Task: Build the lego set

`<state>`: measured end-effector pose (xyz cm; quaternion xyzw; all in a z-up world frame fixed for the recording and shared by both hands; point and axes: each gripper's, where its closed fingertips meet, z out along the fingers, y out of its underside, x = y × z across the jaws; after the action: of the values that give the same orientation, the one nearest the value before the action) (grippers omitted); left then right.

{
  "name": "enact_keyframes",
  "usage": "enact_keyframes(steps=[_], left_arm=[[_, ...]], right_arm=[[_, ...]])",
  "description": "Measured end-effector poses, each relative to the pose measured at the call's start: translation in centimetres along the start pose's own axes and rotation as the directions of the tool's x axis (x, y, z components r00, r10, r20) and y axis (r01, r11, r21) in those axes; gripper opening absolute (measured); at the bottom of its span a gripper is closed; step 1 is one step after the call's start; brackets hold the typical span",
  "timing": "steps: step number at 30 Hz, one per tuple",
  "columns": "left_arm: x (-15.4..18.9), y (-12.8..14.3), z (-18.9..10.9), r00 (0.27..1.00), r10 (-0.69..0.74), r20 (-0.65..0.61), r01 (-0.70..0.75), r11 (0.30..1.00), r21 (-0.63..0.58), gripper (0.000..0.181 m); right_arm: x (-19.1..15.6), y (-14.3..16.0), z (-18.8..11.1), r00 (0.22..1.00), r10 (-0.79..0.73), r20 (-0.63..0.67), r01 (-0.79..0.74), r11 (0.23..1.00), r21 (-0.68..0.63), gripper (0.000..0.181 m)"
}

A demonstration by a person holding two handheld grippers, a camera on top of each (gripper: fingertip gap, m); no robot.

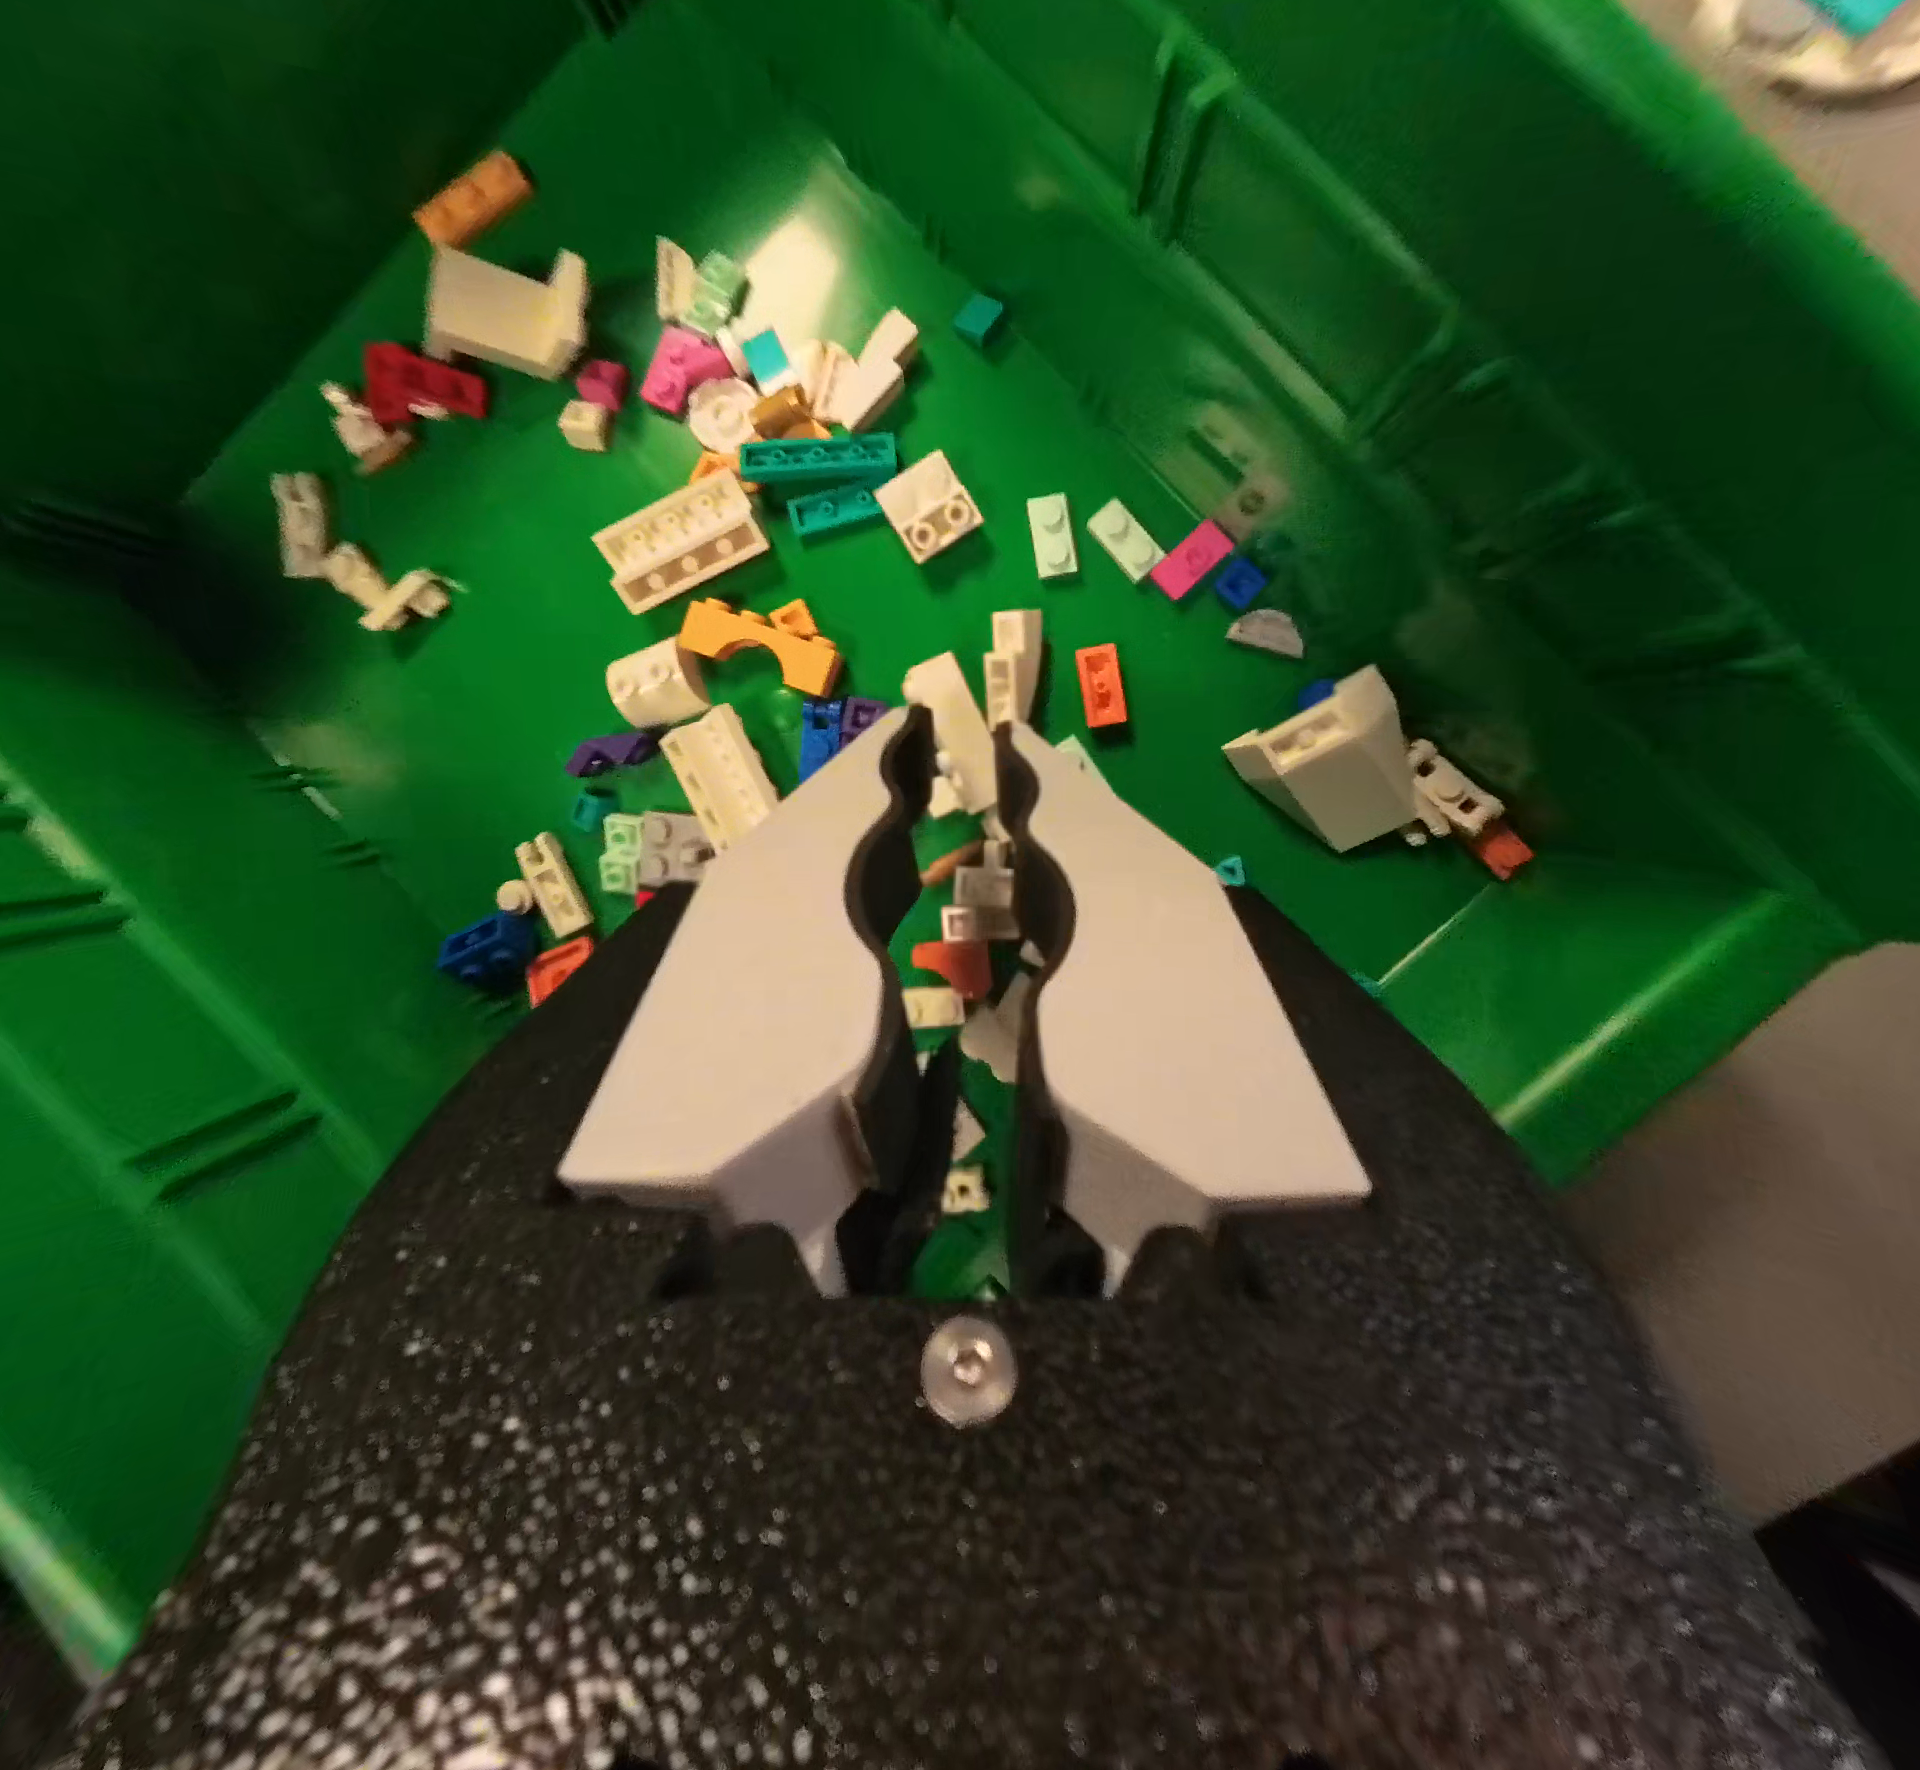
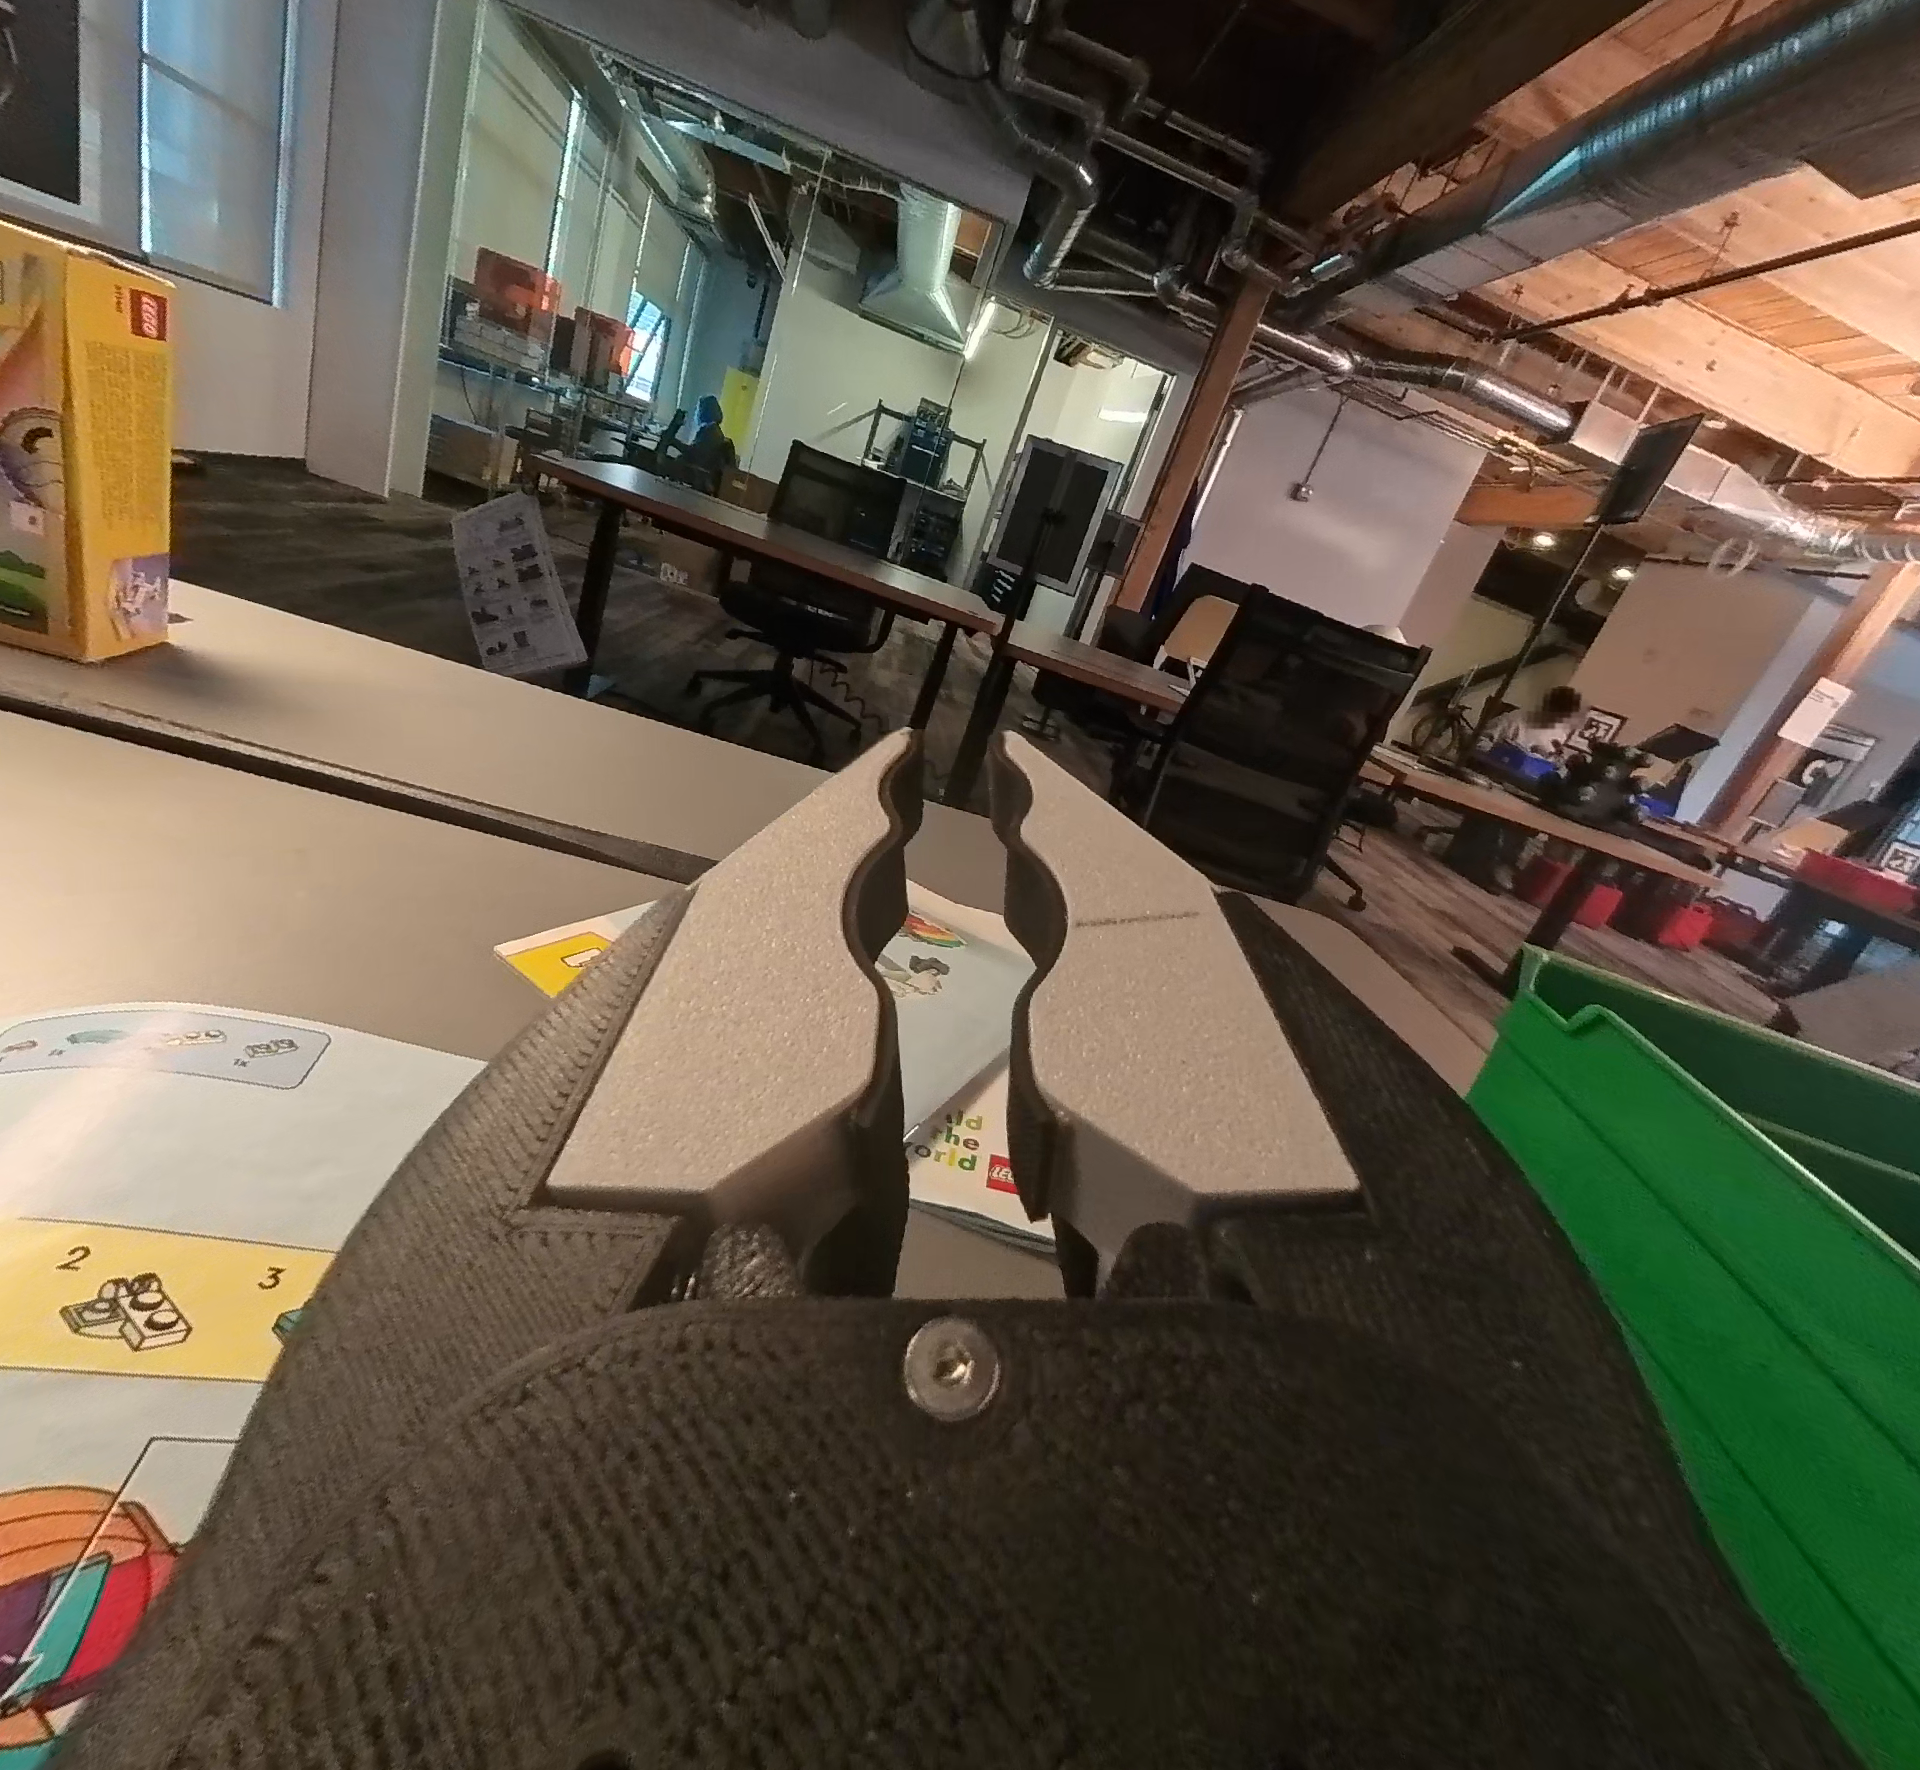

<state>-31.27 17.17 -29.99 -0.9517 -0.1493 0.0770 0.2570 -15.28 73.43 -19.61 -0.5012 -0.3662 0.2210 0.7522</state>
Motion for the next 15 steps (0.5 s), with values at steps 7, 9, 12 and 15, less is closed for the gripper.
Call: enact_keyframes(steps=[7, 9, 12, 15], left_arm=[[-0.7, -1.9, -4.4, 0.991, -0.097, 0.092, 0.072, 0.968, 0.238, 0.012], [-0.7, -1.9, -5.2, 0.988, -0.123, 0.096, 0.093, 0.957, 0.275, 0.012], [-0.4, -1.4, -5.8, 0.986, -0.14, 0.093, 0.106, 0.946, 0.307, 0.012], [-0.5, -0.8, -5.9, 0.982, -0.164, 0.096, 0.127, 0.941, 0.313, 0.012]], right_arm=[[0.2, 0.1, 0.0, 1.0, -0.015, -0.015, 0.015, 1.0, -0.01, 0.01], [0.3, 0.2, 0.0, 1.0, -0.017, -0.021, 0.017, 1.0, -0.013, 0.01], [0.5, 0.2, 0.0, 0.999, -0.013, -0.029, 0.013, 1.0, -0.014, 0.01], [0.4, 0.2, 0.0, 0.999, -0.017, -0.028, 0.016, 1.0, -0.015, 0.01]])
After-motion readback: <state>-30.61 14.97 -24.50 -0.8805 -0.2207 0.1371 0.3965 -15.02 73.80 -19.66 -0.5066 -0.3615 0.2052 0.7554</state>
